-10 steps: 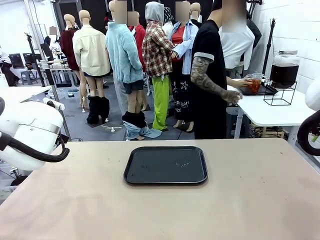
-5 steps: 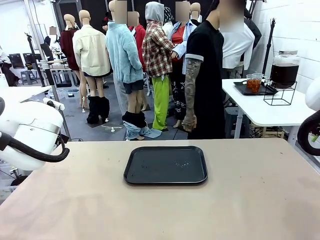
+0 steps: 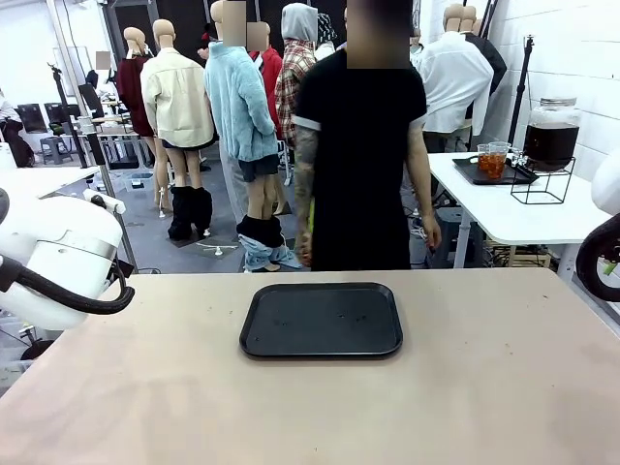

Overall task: Pour the drink into the iced cup.
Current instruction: Open the gripper to release the iced cup you were holding.

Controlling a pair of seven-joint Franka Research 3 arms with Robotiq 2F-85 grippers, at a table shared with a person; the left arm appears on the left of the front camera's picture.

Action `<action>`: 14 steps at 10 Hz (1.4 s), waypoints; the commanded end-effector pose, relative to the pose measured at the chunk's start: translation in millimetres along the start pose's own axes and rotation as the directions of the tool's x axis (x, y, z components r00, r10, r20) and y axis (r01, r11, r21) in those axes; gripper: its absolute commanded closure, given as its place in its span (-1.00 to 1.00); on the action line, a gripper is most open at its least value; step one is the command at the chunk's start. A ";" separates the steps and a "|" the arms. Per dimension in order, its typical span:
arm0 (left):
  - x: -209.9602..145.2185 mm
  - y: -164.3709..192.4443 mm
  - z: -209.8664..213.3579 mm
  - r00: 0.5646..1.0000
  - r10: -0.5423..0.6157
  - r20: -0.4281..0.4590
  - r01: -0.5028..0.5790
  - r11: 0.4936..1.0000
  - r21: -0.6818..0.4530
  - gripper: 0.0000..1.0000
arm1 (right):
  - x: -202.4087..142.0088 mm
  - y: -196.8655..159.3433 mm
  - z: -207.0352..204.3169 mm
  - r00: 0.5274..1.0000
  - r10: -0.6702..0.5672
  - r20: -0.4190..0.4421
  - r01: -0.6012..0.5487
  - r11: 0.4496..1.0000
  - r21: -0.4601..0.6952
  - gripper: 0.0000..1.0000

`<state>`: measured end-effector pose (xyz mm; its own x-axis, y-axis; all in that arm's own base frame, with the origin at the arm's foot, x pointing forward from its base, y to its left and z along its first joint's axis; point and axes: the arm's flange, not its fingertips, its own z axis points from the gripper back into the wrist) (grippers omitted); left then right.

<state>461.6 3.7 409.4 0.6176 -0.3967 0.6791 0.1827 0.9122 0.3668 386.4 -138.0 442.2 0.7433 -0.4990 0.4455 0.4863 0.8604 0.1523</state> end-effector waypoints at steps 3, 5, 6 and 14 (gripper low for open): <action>2.3 3.3 -1.1 1.000 -0.013 0.007 0.013 1.000 -0.004 -1.00 | 1.1 -0.2 -1.6 1.000 0.004 0.010 -0.004 1.000 -0.004 -1.00; 2.3 3.3 -1.1 1.000 -0.013 0.007 0.013 1.000 -0.004 -1.00 | 1.1 -0.2 -1.6 1.000 0.004 0.010 -0.004 1.000 -0.004 -1.00; 2.3 3.3 -1.1 1.000 -0.013 0.007 0.013 1.000 -0.004 -1.00 | 1.1 -0.2 -1.6 1.000 0.004 0.010 -0.004 1.000 -0.004 -1.00; 2.3 3.3 -1.1 1.000 -0.013 0.007 0.013 1.000 -0.004 -1.00 | 1.1 -0.2 -1.6 1.000 0.004 0.010 -0.004 1.000 -0.004 -1.00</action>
<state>461.6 3.7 409.4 0.6176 -0.3967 0.6791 0.1827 0.9122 0.3667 386.4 -138.0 442.2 0.7433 -0.4990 0.4455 0.4863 0.8604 0.1523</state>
